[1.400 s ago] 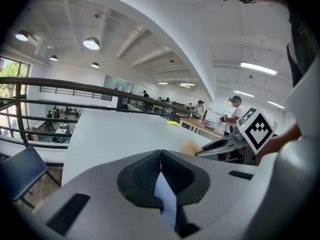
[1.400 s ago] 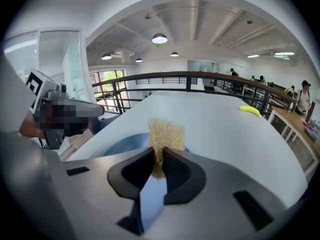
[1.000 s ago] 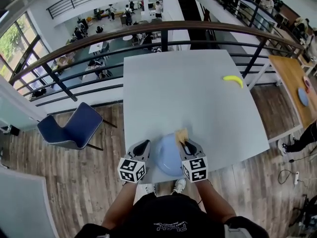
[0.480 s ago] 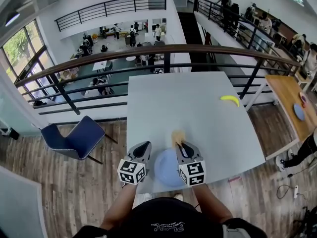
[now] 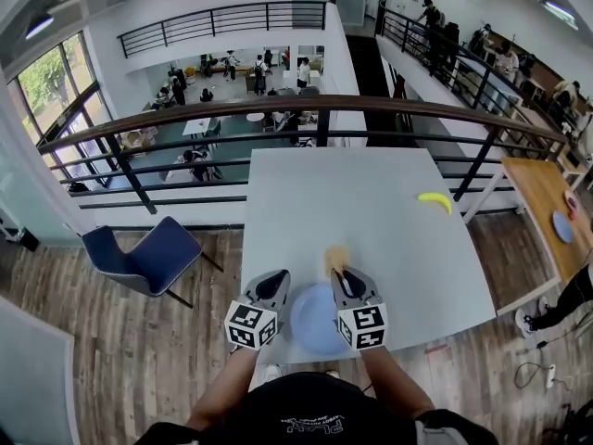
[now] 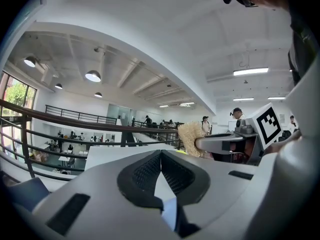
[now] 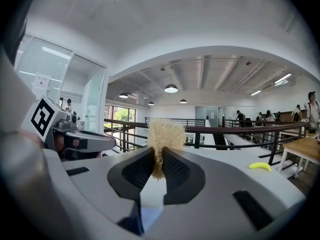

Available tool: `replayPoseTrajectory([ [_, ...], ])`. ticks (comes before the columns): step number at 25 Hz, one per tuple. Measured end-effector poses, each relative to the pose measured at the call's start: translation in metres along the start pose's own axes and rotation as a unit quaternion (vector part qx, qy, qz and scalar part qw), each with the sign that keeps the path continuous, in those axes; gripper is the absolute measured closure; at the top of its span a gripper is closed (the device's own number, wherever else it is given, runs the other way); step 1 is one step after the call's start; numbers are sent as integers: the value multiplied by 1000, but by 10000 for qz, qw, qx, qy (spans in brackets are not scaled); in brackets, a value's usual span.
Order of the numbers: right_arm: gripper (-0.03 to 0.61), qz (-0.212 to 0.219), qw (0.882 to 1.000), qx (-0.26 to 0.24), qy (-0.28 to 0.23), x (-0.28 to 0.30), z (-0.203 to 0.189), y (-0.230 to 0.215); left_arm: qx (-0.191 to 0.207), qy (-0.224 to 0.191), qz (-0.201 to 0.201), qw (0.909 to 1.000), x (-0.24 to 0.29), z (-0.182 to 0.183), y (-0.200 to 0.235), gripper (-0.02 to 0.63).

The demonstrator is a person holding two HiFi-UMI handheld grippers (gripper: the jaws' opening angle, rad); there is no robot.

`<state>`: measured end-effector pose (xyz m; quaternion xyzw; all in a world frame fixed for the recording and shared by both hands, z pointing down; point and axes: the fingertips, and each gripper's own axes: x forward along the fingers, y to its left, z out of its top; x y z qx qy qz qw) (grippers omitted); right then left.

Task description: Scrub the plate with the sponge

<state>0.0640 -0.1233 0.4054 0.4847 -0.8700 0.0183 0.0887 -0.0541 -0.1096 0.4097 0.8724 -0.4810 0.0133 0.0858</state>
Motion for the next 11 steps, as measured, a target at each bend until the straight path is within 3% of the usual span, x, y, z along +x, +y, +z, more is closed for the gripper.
replayPoseTrajectory([
  [11, 523, 75, 10000, -23, -25, 0, 0, 4, -43, -22, -34, 10000, -7, -3, -4, 601],
])
